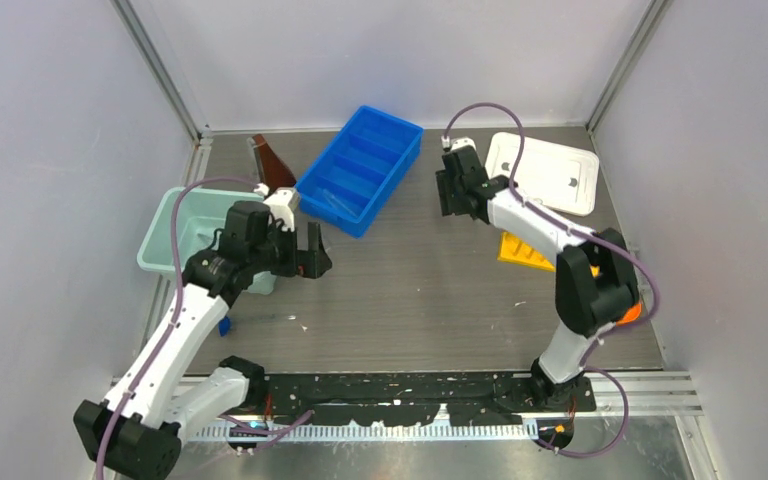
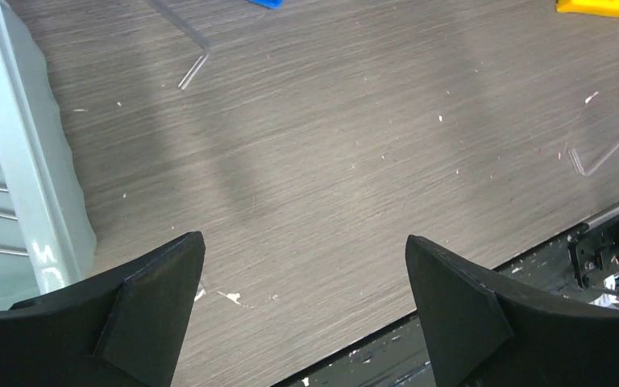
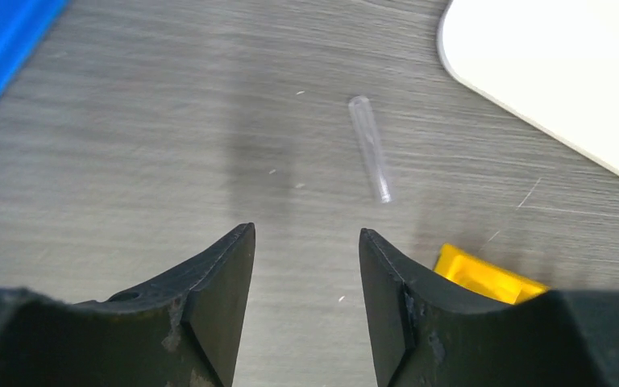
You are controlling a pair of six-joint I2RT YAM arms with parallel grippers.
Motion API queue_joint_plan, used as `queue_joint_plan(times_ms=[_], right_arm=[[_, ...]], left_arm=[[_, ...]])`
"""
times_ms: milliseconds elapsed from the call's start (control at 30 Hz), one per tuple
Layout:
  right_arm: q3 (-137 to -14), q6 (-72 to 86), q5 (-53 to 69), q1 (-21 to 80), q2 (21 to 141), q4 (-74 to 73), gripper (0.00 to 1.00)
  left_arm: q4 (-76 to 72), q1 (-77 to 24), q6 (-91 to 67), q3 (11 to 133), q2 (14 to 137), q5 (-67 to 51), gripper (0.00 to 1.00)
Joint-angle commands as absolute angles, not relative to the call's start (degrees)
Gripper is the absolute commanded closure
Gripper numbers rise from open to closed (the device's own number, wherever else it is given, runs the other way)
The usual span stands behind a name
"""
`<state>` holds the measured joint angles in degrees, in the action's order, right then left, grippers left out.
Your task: Organize the chemistry lab equipment
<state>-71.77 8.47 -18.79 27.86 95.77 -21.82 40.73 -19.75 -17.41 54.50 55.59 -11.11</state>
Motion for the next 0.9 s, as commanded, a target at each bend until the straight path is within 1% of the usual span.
queue_joint_plan(times_ms=[0,100,200,333,600,800,867], right_arm=[[-81.2,6.5,-16.3,22.9,103.6,-28.9,0.44],[-87.3,5.7,-15.5,21.2,108.2,-32.2,0.44],[-91.5,4.9,-15.2,19.4,112.9,-34.3,0.44],[-97.2,4.6,-13.8,17.6,118.2,-36.9,0.49],[-103.0,3.7,-11.4,16.1,124.2,-40.9,0.51],[-103.7,2.9,-10.4,15.9,126.3,-41.0,0.51],[-103.7,2.6,-10.1,15.8,126.9,-41.1,0.54]], left_arm=[[38.5,-20.1,-16.4,51.8,48.6,-14.8,0.00],[36.9,-20.8,-18.0,50.6,45.5,-15.2,0.00],[38.4,-22.7,-17.5,51.4,45.1,-13.7,0.00],[38.7,-24.8,-17.2,51.1,44.0,-13.5,0.00],[39.7,-26.0,-15.9,51.5,42.7,-11.9,0.00],[39.7,-26.1,-15.8,51.4,42.5,-11.8,0.00],[39.9,-26.2,-15.7,51.4,42.4,-11.3,0.00]])
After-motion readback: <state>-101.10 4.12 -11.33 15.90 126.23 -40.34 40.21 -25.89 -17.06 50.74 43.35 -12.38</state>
